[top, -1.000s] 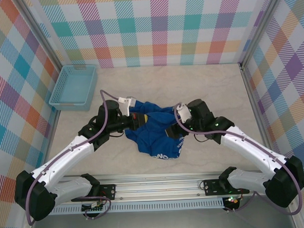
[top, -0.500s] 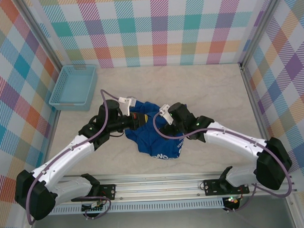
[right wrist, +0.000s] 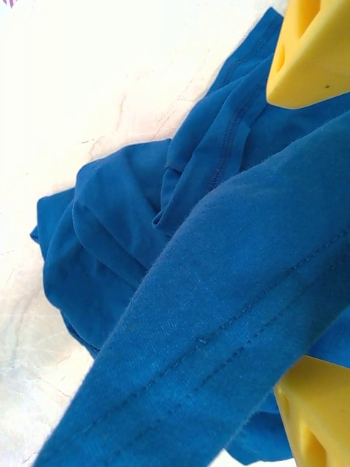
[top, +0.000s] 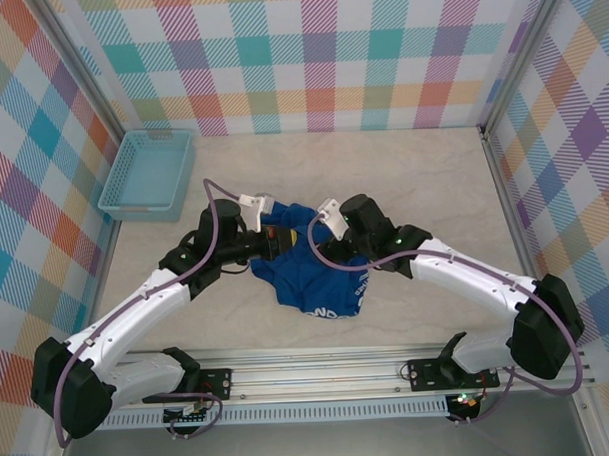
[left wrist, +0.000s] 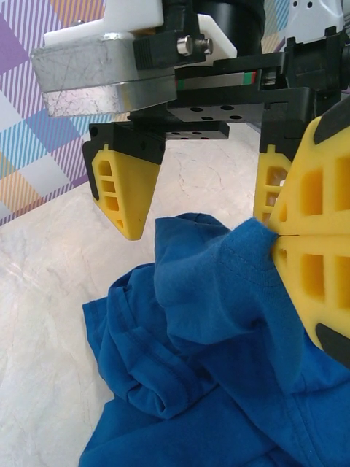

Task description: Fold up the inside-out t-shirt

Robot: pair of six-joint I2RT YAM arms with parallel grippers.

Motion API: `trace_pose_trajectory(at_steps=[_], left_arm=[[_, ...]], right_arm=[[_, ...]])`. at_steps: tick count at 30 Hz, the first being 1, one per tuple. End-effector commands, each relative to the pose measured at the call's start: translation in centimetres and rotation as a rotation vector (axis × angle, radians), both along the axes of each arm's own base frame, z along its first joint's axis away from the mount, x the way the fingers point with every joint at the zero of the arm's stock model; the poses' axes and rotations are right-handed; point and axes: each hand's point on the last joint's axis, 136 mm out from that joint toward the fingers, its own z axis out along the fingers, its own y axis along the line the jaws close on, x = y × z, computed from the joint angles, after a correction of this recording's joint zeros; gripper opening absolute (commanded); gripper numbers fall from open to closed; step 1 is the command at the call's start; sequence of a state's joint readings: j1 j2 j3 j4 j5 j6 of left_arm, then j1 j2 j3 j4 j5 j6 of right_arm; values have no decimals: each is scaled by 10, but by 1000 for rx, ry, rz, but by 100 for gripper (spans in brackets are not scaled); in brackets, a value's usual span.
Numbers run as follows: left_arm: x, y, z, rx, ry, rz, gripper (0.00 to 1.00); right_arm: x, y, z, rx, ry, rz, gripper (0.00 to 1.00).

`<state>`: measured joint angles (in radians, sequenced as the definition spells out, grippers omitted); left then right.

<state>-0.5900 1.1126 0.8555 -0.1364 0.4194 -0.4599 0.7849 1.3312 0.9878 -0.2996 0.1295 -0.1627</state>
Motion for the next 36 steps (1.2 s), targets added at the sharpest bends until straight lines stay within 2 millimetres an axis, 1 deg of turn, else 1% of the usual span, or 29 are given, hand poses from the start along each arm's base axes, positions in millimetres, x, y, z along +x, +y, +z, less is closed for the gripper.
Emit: trace_pose_trajectory(at_steps=[1, 5, 7, 11, 14, 17, 19, 21, 27, 29, 33, 35, 36], left_arm=[[1, -1, 13, -18, -19, -11, 0], [1, 0, 14, -16, -21, -11, 0], [1, -1, 13, -16, -22, -13, 0], [1, -1, 14, -15, -26, -14, 0], [1, 0, 14, -15, -24, -14, 0], [0, 0, 15, -17, -27, -14, 0], [1, 0, 15, -17, -23, -10, 0], [1, 1, 14, -14, -13, 2, 0], [1, 0, 16, -24, 0, 1, 0], [0, 0, 17, -28, 0, -3, 0], [-1, -1, 19, -34, -5, -11, 0], [0, 0, 20, -31, -7, -2, 0], [1, 2, 19, -26, -7, 8, 0]], right_arm=[[2, 16, 17, 88, 17, 40, 85], [3, 21, 25, 169, 54, 62, 81], [2, 23, 28, 201, 76, 74, 80], [3, 24, 22, 201, 99, 59, 80], [11, 20, 17, 173, 85, 21, 79], [22, 9, 12, 117, 41, -39, 74], [29, -3, 12, 86, -3, -99, 71], [36, -15, 20, 46, -86, -130, 68], [51, -47, 51, 43, -260, -288, 58], [55, -53, 53, 36, -277, -330, 55], [62, -58, 51, -3, -265, -382, 49], [60, -56, 48, 2, -229, -381, 49], [56, -55, 45, 19, -190, -378, 49]])
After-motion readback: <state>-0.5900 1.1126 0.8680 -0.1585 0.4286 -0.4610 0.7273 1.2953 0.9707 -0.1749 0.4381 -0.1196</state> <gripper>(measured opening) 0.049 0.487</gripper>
